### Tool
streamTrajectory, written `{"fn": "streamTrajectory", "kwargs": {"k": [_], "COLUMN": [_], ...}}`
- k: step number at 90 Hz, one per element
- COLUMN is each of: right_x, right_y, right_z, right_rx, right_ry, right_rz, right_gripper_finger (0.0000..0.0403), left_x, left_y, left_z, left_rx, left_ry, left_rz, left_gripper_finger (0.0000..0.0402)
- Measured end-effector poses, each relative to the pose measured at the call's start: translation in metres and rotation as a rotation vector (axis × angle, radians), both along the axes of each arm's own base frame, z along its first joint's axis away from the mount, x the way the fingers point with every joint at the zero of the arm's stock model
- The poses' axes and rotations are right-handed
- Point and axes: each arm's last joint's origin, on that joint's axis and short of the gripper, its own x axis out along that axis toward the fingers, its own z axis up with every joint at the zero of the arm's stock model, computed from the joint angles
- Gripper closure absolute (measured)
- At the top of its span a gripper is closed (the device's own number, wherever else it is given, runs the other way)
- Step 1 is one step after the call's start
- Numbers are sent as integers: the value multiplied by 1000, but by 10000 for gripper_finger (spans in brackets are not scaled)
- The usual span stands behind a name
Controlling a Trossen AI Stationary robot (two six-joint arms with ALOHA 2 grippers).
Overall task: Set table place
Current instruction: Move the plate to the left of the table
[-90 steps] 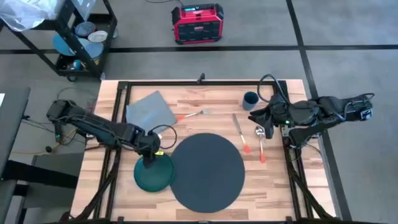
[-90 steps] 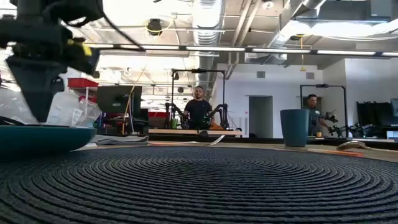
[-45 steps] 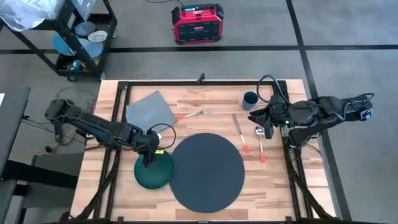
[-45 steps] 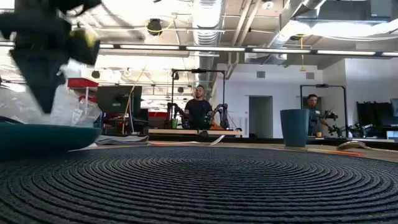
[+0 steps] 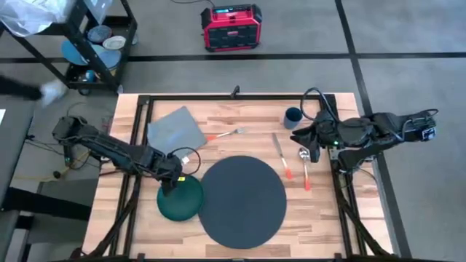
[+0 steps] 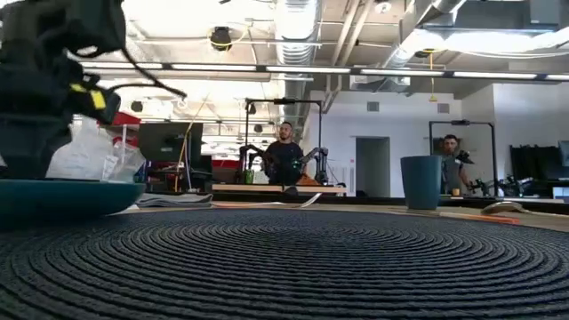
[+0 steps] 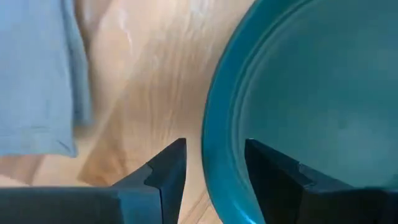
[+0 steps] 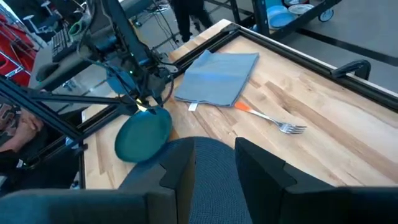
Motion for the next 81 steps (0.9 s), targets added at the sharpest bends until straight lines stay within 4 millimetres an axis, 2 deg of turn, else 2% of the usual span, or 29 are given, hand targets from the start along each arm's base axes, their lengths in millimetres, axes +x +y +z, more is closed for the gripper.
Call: {"fn": "streamTrajectory", "kwargs": {"k": [10, 14, 20, 25, 33, 41, 51, 59, 63, 69, 81], "right_x": [0, 0, 0, 0, 0, 0, 0, 0, 0, 0, 0], "right_y": [0, 0, 0, 0, 0, 0, 0, 0, 0, 1, 1], "right_z": [0, 0, 0, 0, 0, 0, 0, 0, 0, 0, 0], "right_rx": [0, -1, -3, -5, -5, -5, -5, -4, -4, -4, -4], "right_ry": [-1, -1, -4, -5, -4, -4, -4, -4, -5, -5, -4], "right_rz": [-1, -3, -6, -5, -5, -5, -4, -4, -3, 2, 6], "right_gripper_finger": [300, 300, 300, 300, 300, 300, 300, 300, 300, 300, 300], "left_x": [1, 1, 3, 6, 10, 10, -3, -15, -21, -26, -22], "left_y": [-2, -3, -6, -9, -13, -13, -9, -6, -5, -4, -5], "left_z": [-12, -13, -11, -1, 28, 72, 126, 149, 152, 147, 109], "left_rx": [-95, -128, -190, -228, -245, -238, -227, -196, -169, -144, -122], "left_ry": [-47, -56, -60, -84, -153, -189, -175, -108, -64, 1, 34], "left_rz": [10, 14, 3, -22, -62, -90, -118, -128, -129, -145, -156], "left_gripper_finger": [268, 296, 361, 385, 397, 399, 400, 400, 400, 401, 401]}}
